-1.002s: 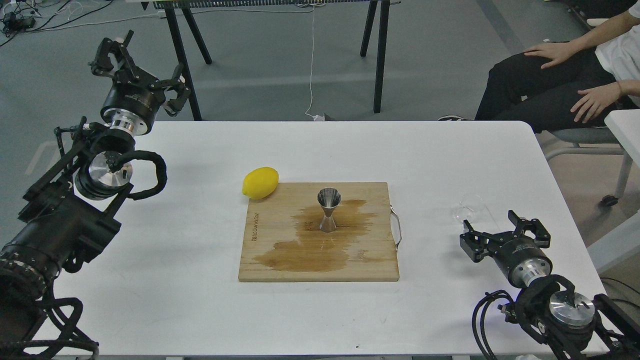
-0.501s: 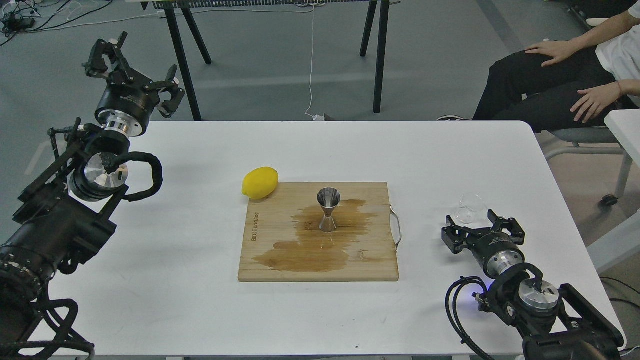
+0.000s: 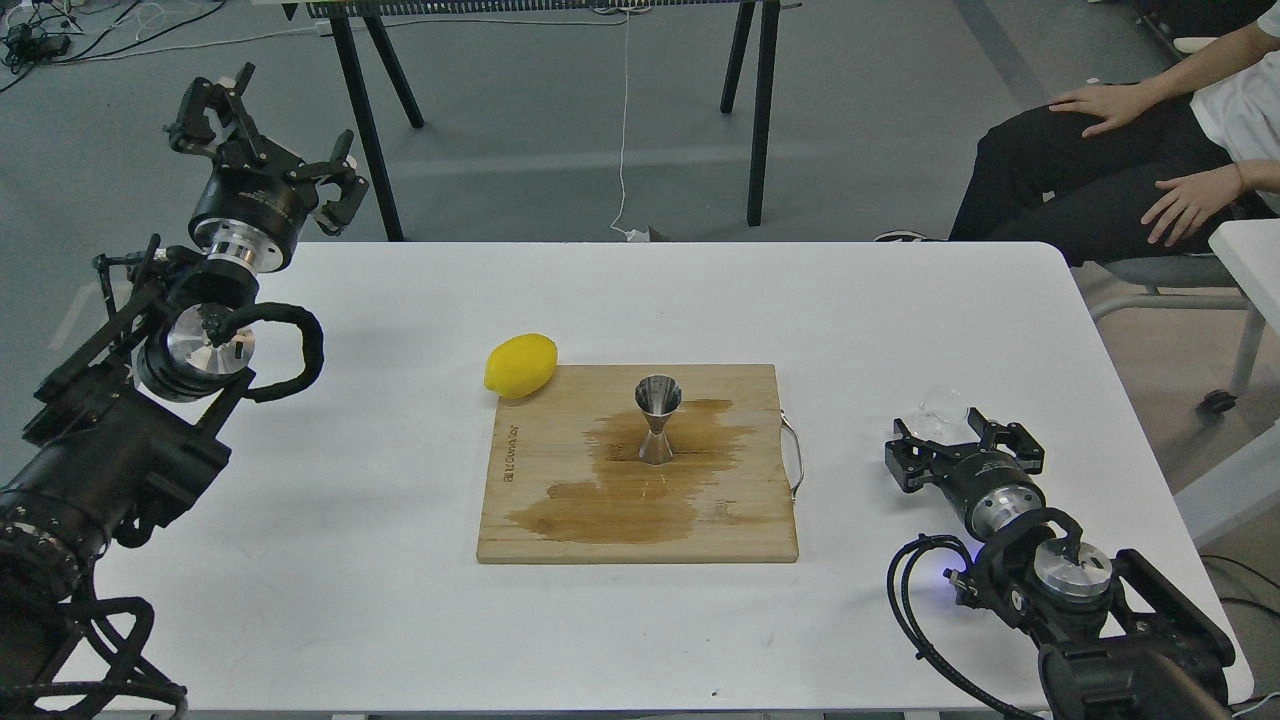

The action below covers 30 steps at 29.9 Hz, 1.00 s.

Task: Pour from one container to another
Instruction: 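Grasp the clear glass with the right gripper and lift it, then carry the clear glass with the right gripper above the jigger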

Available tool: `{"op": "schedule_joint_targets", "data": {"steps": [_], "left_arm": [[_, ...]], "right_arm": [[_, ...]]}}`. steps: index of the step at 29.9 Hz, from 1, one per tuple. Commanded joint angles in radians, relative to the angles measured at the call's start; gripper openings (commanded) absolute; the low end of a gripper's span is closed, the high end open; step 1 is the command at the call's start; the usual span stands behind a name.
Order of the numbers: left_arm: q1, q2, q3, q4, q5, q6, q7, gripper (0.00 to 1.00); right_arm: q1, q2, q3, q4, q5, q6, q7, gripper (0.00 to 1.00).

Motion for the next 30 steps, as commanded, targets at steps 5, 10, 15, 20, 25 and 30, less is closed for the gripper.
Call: {"op": "schedule_joint_targets", "data": {"steps": [5,10,15,20,25,30], "left_arm": [[-0.014,-0.003,0.002,0.069,0.0,-0.002,0.001,1.0],[-0.02,-0.006,0.0,0.069,0.0,-0.002,0.002,1.0],[-0.024,-0.006,0.0,0.067,0.0,0.0,-0.001,1.0],[-0.024,0.0,0.0,0.067,0.0,-0.002,0.001,1.0],[-0.025,-0.005,0.0,0.067,0.0,0.0,0.001,1.0],[-0.025,-0.006,0.0,0.066,0.0,0.0,0.002,1.0]], "right_arm": [[0.042,0.004,0.003,-0.065,0.001,-0.002,-0.02,0.55],[0.044,0.004,0.001,-0.06,0.002,0.0,-0.02,0.43],[0.031,-0.004,-0.031,0.06,-0.005,-0.006,-0.017,0.37],[0.045,-0.117,-0.062,0.274,-0.015,-0.089,-0.016,0.37],[0.136,-0.165,-0.158,0.441,-0.068,-0.178,-0.016,0.37],[0.205,-0.159,-0.308,0.543,-0.208,-0.259,-0.011,0.37]]}}
